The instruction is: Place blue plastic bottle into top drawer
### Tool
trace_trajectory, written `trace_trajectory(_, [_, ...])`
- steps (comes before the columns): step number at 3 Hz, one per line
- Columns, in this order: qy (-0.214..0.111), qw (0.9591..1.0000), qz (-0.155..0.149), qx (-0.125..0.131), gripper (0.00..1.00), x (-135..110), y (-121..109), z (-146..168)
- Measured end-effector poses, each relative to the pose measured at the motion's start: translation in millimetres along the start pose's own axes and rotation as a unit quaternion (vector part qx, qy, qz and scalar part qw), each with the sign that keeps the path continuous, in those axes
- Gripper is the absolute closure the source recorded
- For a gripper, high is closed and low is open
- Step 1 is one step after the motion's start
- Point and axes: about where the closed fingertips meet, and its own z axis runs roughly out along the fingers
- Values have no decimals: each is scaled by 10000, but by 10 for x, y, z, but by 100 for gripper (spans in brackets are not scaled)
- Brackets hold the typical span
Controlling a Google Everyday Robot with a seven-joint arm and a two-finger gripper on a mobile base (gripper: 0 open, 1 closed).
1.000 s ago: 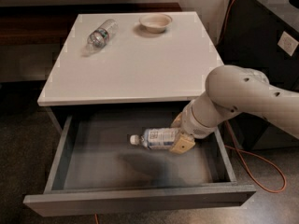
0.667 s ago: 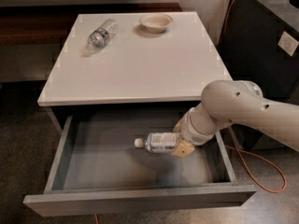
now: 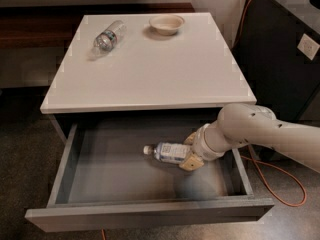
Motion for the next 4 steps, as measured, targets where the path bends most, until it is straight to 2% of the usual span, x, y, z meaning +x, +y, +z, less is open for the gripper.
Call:
trace_trajectory(1, [-157, 9998, 80, -28, 32, 11, -27, 140])
trace_trajectory(2, [-148, 9999, 71, -39, 8, 9, -17, 142])
trace_trajectory(3, [-146, 9999, 65, -44, 0, 5, -11, 145])
trace_trajectory(4, [-146, 9999, 65, -44, 0, 5, -11, 145])
